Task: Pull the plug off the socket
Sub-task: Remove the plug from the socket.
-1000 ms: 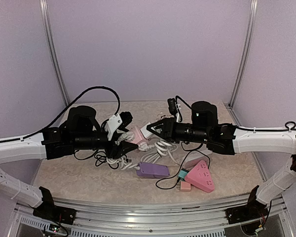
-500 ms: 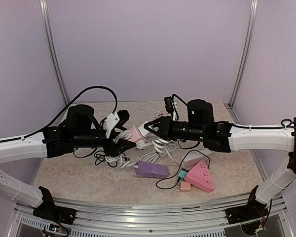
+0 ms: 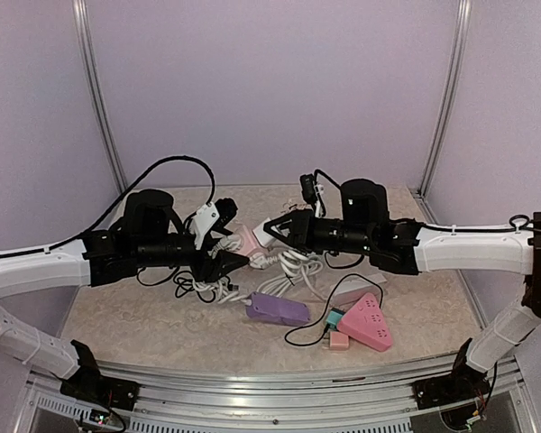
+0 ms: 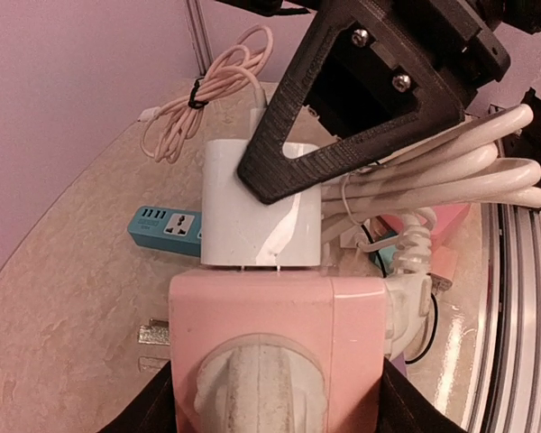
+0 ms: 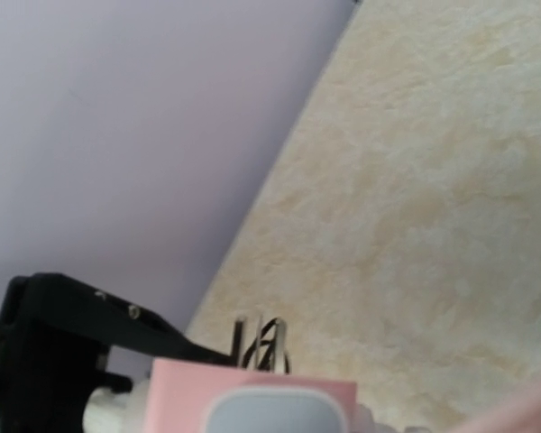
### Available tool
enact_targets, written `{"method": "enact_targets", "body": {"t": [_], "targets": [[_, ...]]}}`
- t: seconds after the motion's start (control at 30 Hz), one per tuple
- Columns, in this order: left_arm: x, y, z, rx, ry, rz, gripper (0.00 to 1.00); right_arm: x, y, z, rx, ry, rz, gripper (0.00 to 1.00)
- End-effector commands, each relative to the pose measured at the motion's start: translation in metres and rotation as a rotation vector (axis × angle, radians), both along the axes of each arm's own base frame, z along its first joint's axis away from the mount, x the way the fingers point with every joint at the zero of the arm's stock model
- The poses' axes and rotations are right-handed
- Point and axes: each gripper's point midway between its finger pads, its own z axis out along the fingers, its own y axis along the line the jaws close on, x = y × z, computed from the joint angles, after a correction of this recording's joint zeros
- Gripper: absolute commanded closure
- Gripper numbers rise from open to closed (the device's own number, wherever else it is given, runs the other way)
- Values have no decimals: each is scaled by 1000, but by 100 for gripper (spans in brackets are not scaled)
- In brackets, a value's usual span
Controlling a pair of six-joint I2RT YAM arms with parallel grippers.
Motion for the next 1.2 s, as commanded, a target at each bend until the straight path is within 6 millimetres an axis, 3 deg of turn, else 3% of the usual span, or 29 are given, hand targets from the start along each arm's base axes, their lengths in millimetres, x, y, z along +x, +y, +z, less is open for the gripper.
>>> {"method": "enact_targets", "body": {"t": [0.0, 0.4, 0.7, 1.03, 1.17], "targets": [[16, 17, 60, -186, -79, 92, 96, 24, -33, 12, 107, -39, -55, 100], [22, 13, 53, -167, -46, 104, 95, 32, -39, 1, 33, -34, -96, 100], [30, 10, 42, -144, 7, 133, 96, 37, -36, -13, -224, -72, -202, 100], [25, 7, 44, -172, 6, 88, 96, 27, -45, 12, -60, -71, -157, 100], [20, 11, 52, -189, -25, 80, 96, 23, -46, 9, 38, -31, -95, 100]]}}
